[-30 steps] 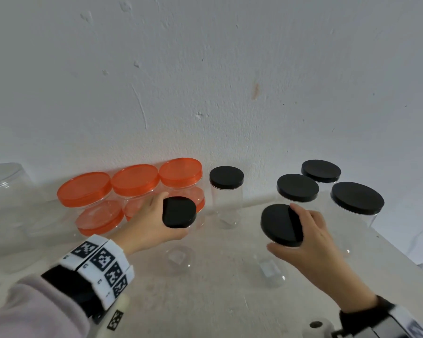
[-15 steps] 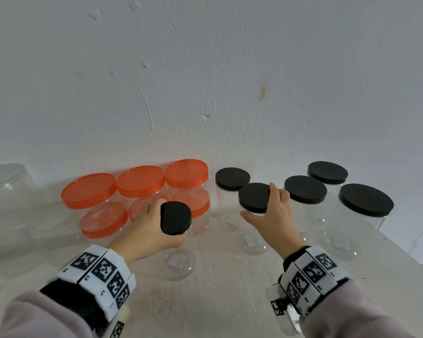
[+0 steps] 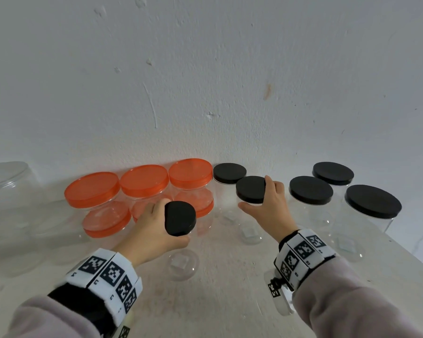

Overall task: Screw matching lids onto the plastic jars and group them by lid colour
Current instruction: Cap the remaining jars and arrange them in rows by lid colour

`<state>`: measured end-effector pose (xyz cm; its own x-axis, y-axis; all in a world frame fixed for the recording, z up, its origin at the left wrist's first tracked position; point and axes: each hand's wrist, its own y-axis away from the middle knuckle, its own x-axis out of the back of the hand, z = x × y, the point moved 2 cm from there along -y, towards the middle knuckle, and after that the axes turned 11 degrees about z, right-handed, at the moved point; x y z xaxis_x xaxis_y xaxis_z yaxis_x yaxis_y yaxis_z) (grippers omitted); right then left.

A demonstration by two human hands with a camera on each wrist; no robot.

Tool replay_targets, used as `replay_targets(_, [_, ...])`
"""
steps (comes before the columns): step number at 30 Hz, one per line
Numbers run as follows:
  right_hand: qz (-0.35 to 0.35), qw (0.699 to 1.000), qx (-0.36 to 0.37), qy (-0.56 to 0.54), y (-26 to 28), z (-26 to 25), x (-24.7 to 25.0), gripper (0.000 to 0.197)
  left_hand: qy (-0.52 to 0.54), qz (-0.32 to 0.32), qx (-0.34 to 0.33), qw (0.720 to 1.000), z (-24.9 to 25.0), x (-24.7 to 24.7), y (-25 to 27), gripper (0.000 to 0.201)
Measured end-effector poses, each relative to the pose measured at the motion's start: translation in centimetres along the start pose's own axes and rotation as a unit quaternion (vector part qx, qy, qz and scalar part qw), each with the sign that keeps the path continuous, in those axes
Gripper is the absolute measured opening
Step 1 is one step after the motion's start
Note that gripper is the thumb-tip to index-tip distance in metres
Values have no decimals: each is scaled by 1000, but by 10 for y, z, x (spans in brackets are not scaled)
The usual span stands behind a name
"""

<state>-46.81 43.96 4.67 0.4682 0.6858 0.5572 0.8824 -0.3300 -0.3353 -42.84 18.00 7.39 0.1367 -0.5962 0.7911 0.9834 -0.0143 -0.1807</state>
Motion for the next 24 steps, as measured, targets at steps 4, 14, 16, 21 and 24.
replay_targets(4, [-4, 1000, -4, 1, -3, -2, -3, 96, 1, 3, 2, 1000, 0, 0, 0, 80])
replay_targets(14, [79, 996, -28, -18, -24, -5, 2, 93, 4, 5, -2, 1000, -3, -1, -1, 85])
replay_targets(16, [89, 996, -29, -3, -32, -6, -2, 89, 5, 3, -3, 1000, -4, -1, 0, 85])
replay_targets(21, [93, 993, -63, 35, -58, -6, -9, 82, 7, 7, -8, 1000, -6, -2, -1, 85])
replay_targets(24, [83, 991, -99, 45, -70, -2, -11, 79, 11, 8, -9, 1000, -6, -3, -1, 84])
